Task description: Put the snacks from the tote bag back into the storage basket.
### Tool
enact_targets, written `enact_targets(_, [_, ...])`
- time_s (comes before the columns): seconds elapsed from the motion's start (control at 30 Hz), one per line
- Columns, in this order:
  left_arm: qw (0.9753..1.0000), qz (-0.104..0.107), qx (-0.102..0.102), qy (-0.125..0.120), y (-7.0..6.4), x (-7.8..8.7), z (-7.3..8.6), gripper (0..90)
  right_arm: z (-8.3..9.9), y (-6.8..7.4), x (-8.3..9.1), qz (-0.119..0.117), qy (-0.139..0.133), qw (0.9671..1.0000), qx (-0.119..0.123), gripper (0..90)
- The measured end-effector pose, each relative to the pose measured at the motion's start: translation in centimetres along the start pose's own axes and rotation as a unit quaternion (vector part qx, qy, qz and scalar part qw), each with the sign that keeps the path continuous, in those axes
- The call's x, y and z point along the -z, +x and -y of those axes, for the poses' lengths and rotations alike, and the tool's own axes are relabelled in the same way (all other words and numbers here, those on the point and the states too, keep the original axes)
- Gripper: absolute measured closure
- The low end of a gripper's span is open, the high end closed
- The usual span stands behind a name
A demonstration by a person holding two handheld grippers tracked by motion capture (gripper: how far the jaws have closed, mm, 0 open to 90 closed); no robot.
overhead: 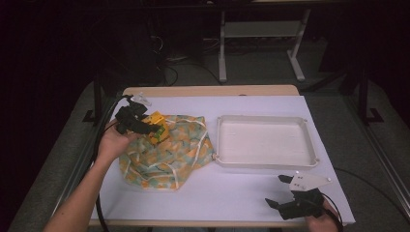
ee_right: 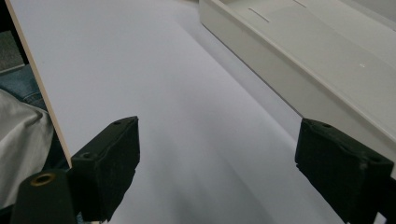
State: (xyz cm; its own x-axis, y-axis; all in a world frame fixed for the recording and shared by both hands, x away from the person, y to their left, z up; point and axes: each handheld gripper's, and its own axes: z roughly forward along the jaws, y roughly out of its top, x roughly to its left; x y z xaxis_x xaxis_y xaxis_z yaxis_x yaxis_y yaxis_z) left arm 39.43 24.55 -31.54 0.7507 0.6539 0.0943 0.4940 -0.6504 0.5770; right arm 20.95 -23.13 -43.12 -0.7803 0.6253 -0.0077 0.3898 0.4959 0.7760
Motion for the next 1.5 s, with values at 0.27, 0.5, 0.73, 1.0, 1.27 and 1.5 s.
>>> enact_targets(0.27, [0.9998,0.007,-0.01,-0.014,-0.5,0.5,-1.1,50.4,0.0,0.0,0.0,-0.001,0.0,1.0,0.0,13.4])
enact_targets(0.5, [0.9997,0.008,-0.018,-0.016,-1.0,0.6,-1.9,50.4,0.0,0.0,0.1,-0.001,0.0,1.0,0.002,13.5])
enact_targets(0.73, [0.9996,0.009,-0.018,-0.021,-1.3,0.9,-2.5,50.4,0.0,0.0,0.1,-0.001,-0.001,1.0,0.002,13.5])
enact_targets(1.0, [0.999,0.018,-0.03,-0.029,-2.0,1.4,-3.4,50.4,0.0,0.0,0.1,-0.001,-0.001,1.0,0.0,13.4])
enact_targets(1.27, [0.9984,0.021,-0.041,-0.032,-2.5,1.4,-4.1,50.4,0.0,0.0,0.1,-0.002,-0.002,1.0,0.0,13.5])
enact_targets(1.5, [0.998,0.033,-0.041,-0.034,-3.1,1.3,-4.6,50.4,0.1,0.0,0.1,-0.002,-0.003,1.0,0.0,13.5])
